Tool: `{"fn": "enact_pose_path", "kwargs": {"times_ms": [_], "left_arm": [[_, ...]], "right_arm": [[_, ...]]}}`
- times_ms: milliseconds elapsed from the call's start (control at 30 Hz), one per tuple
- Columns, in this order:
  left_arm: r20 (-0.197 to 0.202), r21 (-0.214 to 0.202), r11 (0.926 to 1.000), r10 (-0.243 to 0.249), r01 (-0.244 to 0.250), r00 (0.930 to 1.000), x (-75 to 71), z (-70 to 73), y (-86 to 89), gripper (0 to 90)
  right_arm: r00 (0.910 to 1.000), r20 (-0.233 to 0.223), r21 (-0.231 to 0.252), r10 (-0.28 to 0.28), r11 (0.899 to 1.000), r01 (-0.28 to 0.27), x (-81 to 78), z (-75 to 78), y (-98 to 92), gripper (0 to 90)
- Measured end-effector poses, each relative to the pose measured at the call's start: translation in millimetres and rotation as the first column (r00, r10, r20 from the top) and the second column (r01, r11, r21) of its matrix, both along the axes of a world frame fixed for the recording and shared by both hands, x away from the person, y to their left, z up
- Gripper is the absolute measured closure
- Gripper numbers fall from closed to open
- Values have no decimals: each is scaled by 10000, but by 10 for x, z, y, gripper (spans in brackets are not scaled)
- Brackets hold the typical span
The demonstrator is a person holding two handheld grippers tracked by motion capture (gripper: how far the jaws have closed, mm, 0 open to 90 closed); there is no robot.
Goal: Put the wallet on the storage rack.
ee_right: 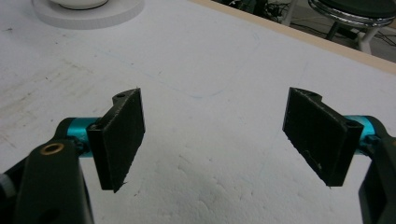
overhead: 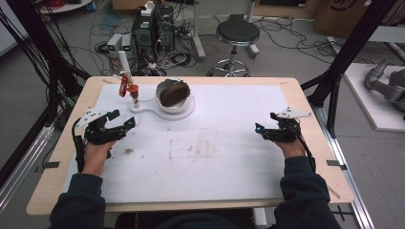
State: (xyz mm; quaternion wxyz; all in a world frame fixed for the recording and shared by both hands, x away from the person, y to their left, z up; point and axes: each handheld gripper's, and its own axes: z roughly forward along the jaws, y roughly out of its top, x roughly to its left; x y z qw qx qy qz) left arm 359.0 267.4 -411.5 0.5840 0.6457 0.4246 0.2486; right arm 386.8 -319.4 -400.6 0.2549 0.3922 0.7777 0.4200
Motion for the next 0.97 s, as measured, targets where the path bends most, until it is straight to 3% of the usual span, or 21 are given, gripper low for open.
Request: {"fn": "enact_pose_path", "kwargs": {"times_ms": [167, 967], "left_arm": [[-6, -29, 9999, -121, 121, 9999, -25, -9, -21, 193], [-33, 108, 9999, -97, 98, 9999, -2, -35, -21, 196]], "right_arm": [[9997, -108, -20, -219, 9998, 218, -3, -22, -31, 212], [9994, -288, 351, -180, 9992, 190, -21, -26, -10, 213]]}}
